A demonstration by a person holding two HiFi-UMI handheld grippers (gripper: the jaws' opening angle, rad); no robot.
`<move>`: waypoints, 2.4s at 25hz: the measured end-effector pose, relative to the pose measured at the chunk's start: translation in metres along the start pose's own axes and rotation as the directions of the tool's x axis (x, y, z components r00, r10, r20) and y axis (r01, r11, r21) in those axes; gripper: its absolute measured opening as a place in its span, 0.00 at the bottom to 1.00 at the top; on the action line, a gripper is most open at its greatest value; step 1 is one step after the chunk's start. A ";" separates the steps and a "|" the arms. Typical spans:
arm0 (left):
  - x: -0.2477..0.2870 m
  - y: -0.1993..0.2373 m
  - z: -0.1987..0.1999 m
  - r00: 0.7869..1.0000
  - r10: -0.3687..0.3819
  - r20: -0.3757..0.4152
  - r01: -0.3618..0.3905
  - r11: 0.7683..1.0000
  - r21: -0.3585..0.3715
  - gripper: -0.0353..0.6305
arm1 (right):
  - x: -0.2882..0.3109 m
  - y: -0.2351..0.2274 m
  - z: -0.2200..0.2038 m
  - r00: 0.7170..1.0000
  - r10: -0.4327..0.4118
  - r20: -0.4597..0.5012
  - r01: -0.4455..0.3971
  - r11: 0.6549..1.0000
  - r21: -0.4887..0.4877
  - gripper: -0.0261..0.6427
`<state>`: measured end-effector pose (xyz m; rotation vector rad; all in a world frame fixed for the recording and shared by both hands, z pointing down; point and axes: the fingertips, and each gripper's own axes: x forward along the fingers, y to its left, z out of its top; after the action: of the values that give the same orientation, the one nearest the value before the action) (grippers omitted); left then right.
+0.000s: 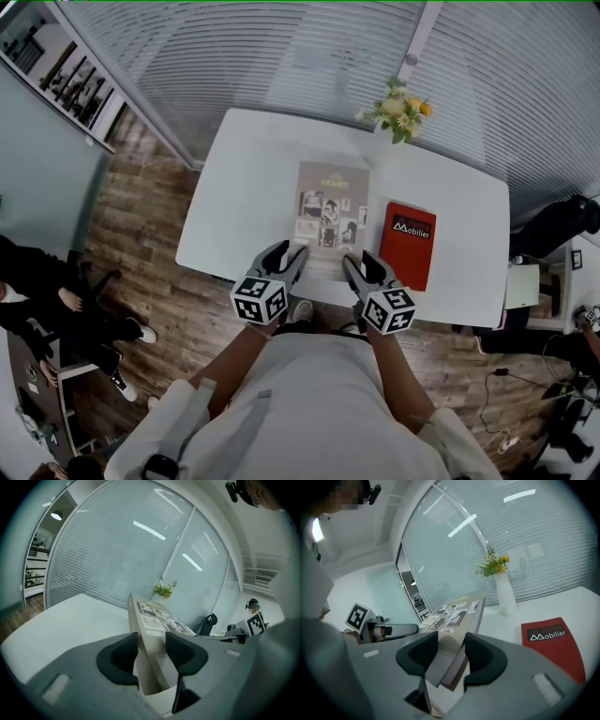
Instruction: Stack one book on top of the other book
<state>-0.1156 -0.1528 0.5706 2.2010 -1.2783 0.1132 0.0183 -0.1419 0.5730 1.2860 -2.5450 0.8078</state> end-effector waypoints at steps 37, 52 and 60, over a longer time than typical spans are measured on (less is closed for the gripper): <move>0.034 -0.103 -0.027 0.997 -0.076 -0.023 0.076 0.997 0.016 0.33 | -0.095 -0.061 0.005 0.997 -0.068 0.042 0.068 0.998 -0.006 0.30; 0.051 -0.138 -0.034 0.997 -0.081 -0.018 0.081 0.997 0.013 0.33 | -0.123 -0.089 0.010 0.996 -0.073 0.041 0.074 0.997 -0.010 0.30; 0.064 -0.157 -0.039 0.996 -0.090 -0.025 0.090 0.996 0.015 0.33 | -0.137 -0.107 0.011 0.996 -0.084 0.039 0.084 0.996 -0.006 0.30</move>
<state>0.0552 -0.1240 0.5561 2.2603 -1.1670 0.1157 0.1872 -0.1045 0.5522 1.4088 -2.5017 0.7632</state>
